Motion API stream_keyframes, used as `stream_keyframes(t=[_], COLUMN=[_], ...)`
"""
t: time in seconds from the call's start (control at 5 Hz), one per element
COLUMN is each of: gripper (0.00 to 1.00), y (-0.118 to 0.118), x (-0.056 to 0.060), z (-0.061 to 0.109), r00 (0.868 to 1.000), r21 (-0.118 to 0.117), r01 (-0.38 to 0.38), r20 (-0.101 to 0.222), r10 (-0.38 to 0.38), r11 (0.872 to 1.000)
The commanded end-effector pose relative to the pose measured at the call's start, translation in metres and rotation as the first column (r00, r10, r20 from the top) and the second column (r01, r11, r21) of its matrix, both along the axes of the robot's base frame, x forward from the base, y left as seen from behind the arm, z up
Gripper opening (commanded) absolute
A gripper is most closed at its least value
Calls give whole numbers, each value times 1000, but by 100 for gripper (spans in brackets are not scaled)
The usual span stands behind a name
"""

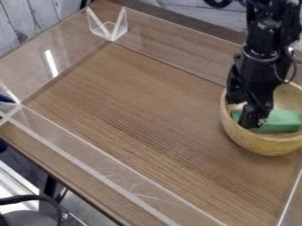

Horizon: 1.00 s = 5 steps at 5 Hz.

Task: Put the green block in the brown bowl

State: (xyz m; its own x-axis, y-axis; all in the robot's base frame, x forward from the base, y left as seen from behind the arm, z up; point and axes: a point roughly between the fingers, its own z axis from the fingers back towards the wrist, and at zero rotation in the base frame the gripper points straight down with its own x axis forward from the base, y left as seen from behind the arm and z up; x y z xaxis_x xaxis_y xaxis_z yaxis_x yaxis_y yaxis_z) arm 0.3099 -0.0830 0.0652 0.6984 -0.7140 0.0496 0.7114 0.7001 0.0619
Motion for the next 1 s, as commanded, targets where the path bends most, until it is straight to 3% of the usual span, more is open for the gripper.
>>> stream_keyframes(t=[0.0, 0.4, 0.6, 0.8], gripper=[100, 100, 100, 100], y=[3, 34, 71, 117], x=[11, 3, -2, -7], z=[43, 96, 118, 124], r00=[992, 967, 935, 892], r21=[-21, -20, -5, 5], r01=[-21, -126, -267, -400], r20=[127, 223, 240, 234], r10=[23, 127, 260, 388], r11=[1000, 992, 964, 916])
